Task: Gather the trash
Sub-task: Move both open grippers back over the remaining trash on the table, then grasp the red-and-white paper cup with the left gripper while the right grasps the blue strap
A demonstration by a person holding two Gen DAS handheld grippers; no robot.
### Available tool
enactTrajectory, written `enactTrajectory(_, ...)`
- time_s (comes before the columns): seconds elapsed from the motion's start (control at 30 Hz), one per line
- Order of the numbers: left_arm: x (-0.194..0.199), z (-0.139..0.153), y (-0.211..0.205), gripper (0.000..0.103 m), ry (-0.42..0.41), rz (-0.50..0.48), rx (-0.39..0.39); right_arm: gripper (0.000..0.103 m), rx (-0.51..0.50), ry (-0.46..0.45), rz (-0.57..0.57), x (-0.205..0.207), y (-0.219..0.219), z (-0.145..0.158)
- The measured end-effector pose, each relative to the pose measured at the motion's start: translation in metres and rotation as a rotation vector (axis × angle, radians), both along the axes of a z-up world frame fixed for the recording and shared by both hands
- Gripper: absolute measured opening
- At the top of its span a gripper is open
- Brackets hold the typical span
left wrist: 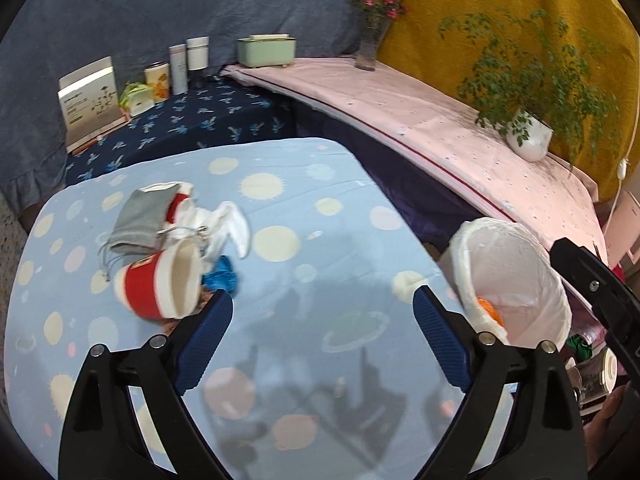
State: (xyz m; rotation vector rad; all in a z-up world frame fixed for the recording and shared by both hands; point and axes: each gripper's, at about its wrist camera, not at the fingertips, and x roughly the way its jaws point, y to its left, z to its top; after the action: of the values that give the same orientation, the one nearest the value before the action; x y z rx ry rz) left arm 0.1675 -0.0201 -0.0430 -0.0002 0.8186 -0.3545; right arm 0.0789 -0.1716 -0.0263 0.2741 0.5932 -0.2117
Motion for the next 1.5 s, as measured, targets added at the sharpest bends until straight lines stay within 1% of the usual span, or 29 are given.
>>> enactTrajectory(0.33, 0.019, -0.019, 0.07, 0.088, 0.044, 0.139, 0.013, 0.052, -0.012, 0.039, 0.103, 0.021, 0.053, -0.009)
enactTrajectory(0.47, 0.027, -0.028, 0.091, 0.088, 0.063, 0.175, 0.017, 0.052, -0.007, 0.055, 0.138, 0.032, 0.072, -0.015)
enactTrajectory(0.57, 0.034, -0.035, 0.101, 0.088, 0.077, 0.176, 0.028, 0.052, -0.001, 0.068, 0.163, 0.041, 0.085, -0.021)
enactTrajectory(0.73, 0.048, -0.048, 0.108, 0.089, 0.114, 0.148, 0.029, 0.052, 0.001, 0.095, 0.195, 0.059, 0.102, -0.032)
enactTrajectory(0.83, 0.057, -0.054, 0.112, 0.089, 0.131, 0.145, 0.017, 0.052, 0.001, 0.11, 0.206, 0.07, 0.109, -0.039)
enactTrajectory(0.97, 0.073, -0.063, 0.115, 0.09, 0.168, 0.141, -0.021, 0.052, 0.007, 0.131, 0.216, 0.082, 0.116, -0.048)
enactTrajectory(1.07, 0.083, -0.071, 0.115, 0.09, 0.187, 0.134, -0.024, 0.052, 0.016, 0.149, 0.222, 0.091, 0.12, -0.056)
enactTrajectory(1.17, 0.088, -0.076, 0.114, 0.09, 0.186, 0.129, -0.019, 0.052, 0.017, 0.17, 0.23, 0.099, 0.125, -0.065)
enactTrajectory(1.23, 0.089, -0.077, 0.116, 0.088, 0.176, 0.13, -0.019, 0.052, 0.016, 0.182, 0.236, 0.103, 0.13, -0.07)
enactTrajectory(1.27, 0.09, -0.076, 0.117, 0.083, 0.172, 0.133, -0.022, 0.052, 0.015, 0.187, 0.239, 0.105, 0.132, -0.072)
enactTrajectory(1.3, 0.09, -0.077, 0.119, 0.077, 0.17, 0.133, -0.023, 0.052, 0.014, 0.193, 0.241, 0.107, 0.135, -0.075)
enactTrajectory(1.5, 0.089, -0.079, 0.13, 0.05, 0.168, 0.123, -0.014, 0.052, 0.017, 0.215, 0.254, 0.118, 0.145, -0.085)
